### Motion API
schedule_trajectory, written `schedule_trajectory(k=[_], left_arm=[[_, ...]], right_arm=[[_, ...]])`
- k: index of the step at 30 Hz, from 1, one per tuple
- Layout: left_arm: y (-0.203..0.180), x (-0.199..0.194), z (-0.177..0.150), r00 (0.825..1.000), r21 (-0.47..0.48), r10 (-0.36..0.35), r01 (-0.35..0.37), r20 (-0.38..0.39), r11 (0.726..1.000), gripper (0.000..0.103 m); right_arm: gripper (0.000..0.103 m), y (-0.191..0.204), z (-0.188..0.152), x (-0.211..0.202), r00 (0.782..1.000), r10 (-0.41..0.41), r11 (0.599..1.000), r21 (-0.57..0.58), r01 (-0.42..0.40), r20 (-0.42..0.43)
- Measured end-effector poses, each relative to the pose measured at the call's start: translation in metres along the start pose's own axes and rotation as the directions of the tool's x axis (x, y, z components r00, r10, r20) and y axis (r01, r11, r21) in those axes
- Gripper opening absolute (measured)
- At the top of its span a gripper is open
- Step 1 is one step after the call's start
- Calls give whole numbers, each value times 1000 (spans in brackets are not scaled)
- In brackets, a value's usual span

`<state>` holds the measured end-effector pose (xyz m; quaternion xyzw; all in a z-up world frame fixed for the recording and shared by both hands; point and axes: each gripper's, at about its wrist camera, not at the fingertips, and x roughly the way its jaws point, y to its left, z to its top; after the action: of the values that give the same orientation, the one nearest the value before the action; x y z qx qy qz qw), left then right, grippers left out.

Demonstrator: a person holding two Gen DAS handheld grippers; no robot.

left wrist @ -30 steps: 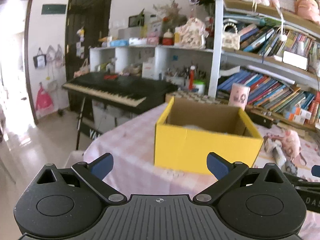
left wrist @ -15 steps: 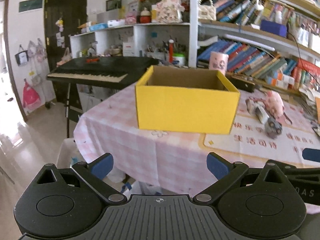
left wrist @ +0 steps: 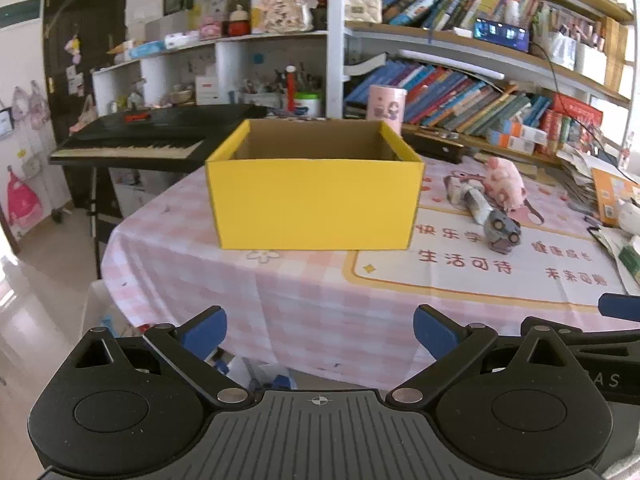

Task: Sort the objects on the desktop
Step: 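Withdraw both grippers from the box back toward the table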

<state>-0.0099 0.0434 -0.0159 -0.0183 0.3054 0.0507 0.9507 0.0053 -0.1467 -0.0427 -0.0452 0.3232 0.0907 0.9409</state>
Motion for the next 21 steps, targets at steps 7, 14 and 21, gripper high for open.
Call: schedule_trajectory(k=[7, 14, 21], left_arm=[[-17, 11, 5, 999, 36, -42, 42, -8, 998, 101], [-42, 27, 15, 997, 66, -79, 81, -22, 995, 101], [-74, 47, 26, 991, 104, -125, 129, -40, 986, 101]], right_arm=[[91, -17, 0, 5, 999, -36, 999, 33, 36, -19], [92, -39, 4, 15, 997, -62, 997, 51, 64, -41], [93, -70, 14, 30, 993, -100, 992, 77, 104, -60]])
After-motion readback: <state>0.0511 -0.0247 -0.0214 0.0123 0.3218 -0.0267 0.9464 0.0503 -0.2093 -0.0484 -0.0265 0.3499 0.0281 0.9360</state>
